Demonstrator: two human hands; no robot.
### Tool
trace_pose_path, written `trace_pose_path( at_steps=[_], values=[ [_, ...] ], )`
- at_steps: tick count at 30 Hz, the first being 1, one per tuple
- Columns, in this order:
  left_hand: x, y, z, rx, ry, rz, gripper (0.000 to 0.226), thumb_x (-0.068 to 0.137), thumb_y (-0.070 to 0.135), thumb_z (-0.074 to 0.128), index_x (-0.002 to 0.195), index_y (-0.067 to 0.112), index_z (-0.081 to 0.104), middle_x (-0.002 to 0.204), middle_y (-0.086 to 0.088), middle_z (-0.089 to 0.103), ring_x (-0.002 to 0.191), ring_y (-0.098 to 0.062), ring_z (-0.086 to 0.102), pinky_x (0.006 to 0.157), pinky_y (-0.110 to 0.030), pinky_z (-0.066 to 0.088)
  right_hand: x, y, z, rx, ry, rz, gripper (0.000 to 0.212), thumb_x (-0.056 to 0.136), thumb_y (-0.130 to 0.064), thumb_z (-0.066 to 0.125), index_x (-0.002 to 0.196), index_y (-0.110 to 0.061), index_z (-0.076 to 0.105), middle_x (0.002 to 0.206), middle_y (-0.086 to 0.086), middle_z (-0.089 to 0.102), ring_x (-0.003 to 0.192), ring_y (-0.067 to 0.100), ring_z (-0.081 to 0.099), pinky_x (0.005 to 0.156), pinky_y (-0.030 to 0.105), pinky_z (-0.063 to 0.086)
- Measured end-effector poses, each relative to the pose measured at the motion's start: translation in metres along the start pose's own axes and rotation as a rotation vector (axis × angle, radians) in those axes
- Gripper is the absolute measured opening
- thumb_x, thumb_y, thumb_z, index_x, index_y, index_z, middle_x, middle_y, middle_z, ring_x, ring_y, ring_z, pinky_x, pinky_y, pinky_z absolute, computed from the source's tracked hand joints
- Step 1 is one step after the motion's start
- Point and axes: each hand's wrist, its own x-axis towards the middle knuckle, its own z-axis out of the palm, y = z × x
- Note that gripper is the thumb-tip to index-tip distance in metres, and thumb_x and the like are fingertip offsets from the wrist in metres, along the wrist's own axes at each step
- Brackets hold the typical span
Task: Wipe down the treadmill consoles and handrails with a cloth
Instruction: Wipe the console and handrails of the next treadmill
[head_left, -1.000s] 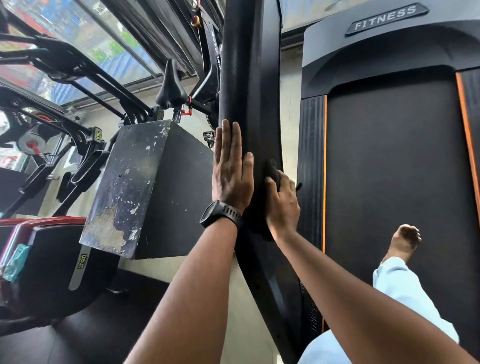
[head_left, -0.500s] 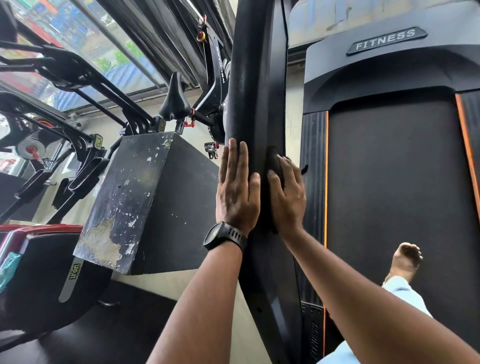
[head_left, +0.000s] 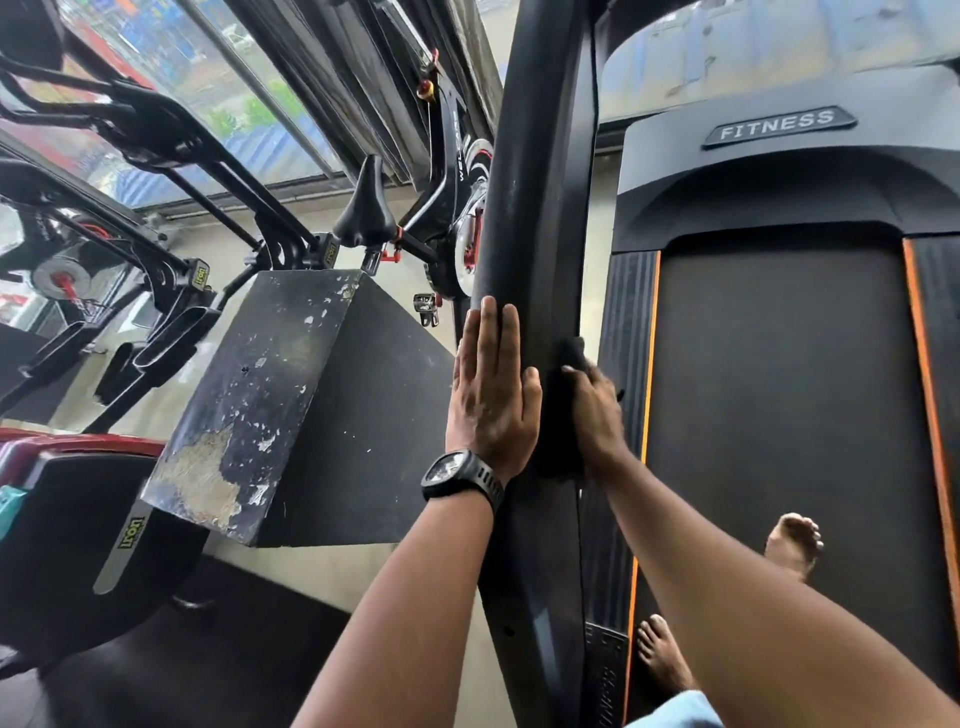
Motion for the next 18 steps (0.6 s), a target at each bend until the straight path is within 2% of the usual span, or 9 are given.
trace_pose_path(
  at_steps=[5,8,10,12,14,16,18],
  values=[
    [-0.002,0.004,-0.006,-0.072,-0.106,-0.062,0.073,0.097,0.038,0.033,0.160,0.010,0.009,0.168,-0.007,-0.001,0.155,-0.019,-0.007,0.126,-0.040,0.004,-0.041,-0.018,-0.006,0.073,-0.010,-0.042,0.048,0.098,-0.045,0.050,0.142,-0.028,0.058,0.141,0.005,0.055,0.130,0.024,0.051,0.113,0.042,0.039],
    [-0.002,0.016,-0.017,-0.158,-0.177,-0.163,0.079,0.093,0.053,0.023,0.160,0.016,0.006,0.168,-0.002,-0.006,0.153,-0.014,-0.013,0.125,-0.036,-0.004,-0.058,-0.035,-0.010,0.144,-0.025,-0.101,0.054,0.093,-0.059,0.047,0.133,-0.028,0.066,0.130,0.001,0.062,0.122,0.020,0.058,0.111,0.048,0.043],
    [-0.002,0.025,-0.028,-0.230,-0.224,-0.254,0.084,0.089,0.063,0.020,0.160,0.020,0.010,0.168,0.001,-0.004,0.154,-0.011,-0.010,0.125,-0.035,-0.003,-0.065,-0.048,-0.013,0.203,-0.030,-0.136,0.058,0.092,-0.065,0.043,0.128,-0.027,0.069,0.128,0.001,0.065,0.119,0.018,0.061,0.110,0.049,0.045],
    [-0.003,0.034,-0.043,-0.307,-0.248,-0.332,0.087,0.085,0.070,0.022,0.159,0.024,0.023,0.168,0.002,0.005,0.154,-0.011,0.001,0.126,-0.037,0.004,-0.078,-0.060,-0.018,0.213,-0.024,-0.214,0.046,0.099,-0.054,0.044,0.127,-0.027,0.068,0.131,-0.002,0.064,0.120,0.015,0.060,0.111,0.047,0.044],
    [-0.004,0.043,-0.056,-0.378,-0.241,-0.386,0.078,0.088,0.068,0.034,0.153,0.025,0.037,0.164,0.000,0.025,0.151,-0.016,0.020,0.122,-0.037,0.020,-0.087,-0.065,-0.022,0.142,-0.033,-0.315,0.034,0.102,-0.035,0.050,0.133,-0.026,0.063,0.133,-0.003,0.061,0.122,0.014,0.058,0.111,0.045,0.044],
    [-0.009,0.053,-0.068,-0.450,-0.165,-0.456,0.057,0.096,0.054,0.050,0.141,0.020,0.051,0.146,-0.002,0.049,0.135,-0.020,0.045,0.107,-0.033,0.036,-0.098,-0.070,-0.024,0.070,-0.031,-0.411,0.044,0.098,-0.032,0.057,0.142,-0.027,0.053,0.139,-0.002,0.055,0.129,0.015,0.052,0.114,0.045,0.042],
    [-0.013,0.063,-0.078,-0.511,-0.062,-0.553,0.038,0.098,0.041,0.056,0.123,0.013,0.059,0.125,-0.005,0.061,0.118,-0.022,0.056,0.095,-0.032,0.041,-0.106,-0.078,-0.027,0.028,-0.015,-0.449,0.067,0.093,-0.039,0.064,0.153,-0.030,0.034,0.155,0.000,0.039,0.144,0.017,0.037,0.121,0.043,0.032]
  ],
)
